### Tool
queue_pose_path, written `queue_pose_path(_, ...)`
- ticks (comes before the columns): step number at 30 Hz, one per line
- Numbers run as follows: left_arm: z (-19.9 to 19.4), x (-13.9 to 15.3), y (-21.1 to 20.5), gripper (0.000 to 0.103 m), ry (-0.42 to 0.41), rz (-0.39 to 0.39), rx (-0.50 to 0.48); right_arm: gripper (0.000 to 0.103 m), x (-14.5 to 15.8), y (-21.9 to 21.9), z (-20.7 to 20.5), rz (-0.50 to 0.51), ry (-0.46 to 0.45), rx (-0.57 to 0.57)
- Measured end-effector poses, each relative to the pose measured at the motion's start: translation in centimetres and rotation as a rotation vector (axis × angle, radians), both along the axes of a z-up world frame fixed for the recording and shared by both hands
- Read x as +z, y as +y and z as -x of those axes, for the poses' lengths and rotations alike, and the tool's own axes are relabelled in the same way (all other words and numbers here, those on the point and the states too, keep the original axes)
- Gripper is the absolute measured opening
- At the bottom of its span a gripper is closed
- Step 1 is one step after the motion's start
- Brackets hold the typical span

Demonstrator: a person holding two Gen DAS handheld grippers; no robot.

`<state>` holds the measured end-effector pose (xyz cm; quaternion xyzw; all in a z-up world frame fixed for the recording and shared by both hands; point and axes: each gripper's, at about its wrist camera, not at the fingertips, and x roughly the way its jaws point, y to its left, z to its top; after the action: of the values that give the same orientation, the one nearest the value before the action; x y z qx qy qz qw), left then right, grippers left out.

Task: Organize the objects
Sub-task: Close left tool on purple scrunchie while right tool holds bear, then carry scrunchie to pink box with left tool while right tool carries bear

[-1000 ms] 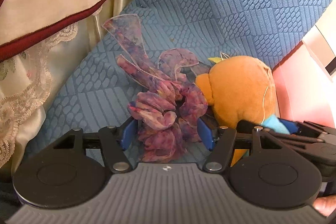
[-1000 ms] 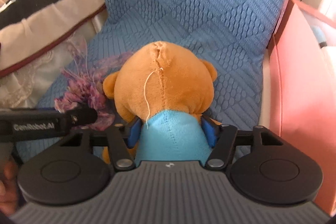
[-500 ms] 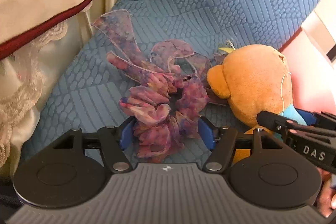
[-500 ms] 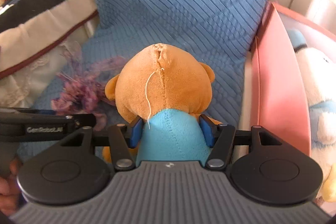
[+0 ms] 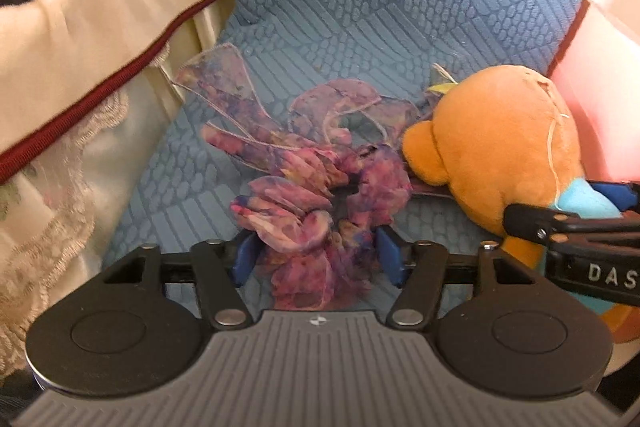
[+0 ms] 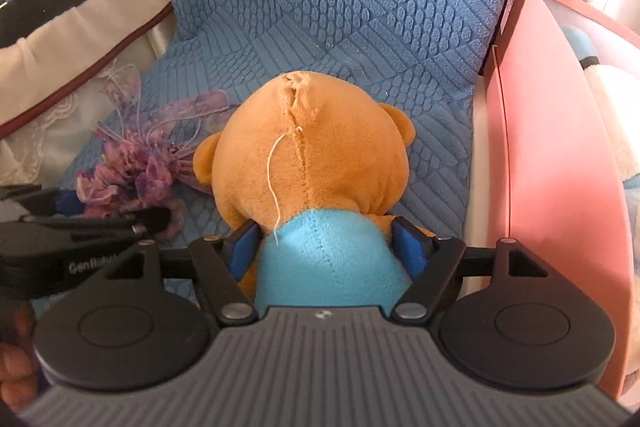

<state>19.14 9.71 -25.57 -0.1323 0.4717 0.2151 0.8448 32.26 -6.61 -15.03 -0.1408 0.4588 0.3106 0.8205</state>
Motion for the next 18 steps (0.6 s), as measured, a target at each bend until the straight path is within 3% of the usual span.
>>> queue_pose_path(1, 0.0, 0.0, 0.0, 0.053, 0.002, -0.015, 0.006, 0.074, 0.0, 0.0, 0.0, 0.0, -0.003, 0.001)
queue_pose_path(3, 0.0, 0.2, 0.4, 0.034, -0.007, -0.01, 0.025, 0.064, 0.4, 0.1, 0.0, 0.0, -0.013, -0.002)
queue_pose_path(6, 0.2, 0.6, 1.6, 0.02, -0.044, 0.088, 0.056, 0.057, 1.1, 0.3, 0.3, -0.012, -0.021, 0.019)
queue_pose_path(12, 1.7, 1.9, 2.3, 0.018, -0.106, 0.207, 0.098, 0.056, 2.9, -0.8, 1.2, -0.039, 0.017, 0.016)
queue_pose_path(18, 3.6, 4.0, 2.1, 0.018, -0.156, 0.262, 0.125, 0.056, 4.5, -2.6, 2.8, -0.066, 0.057, 0.01)
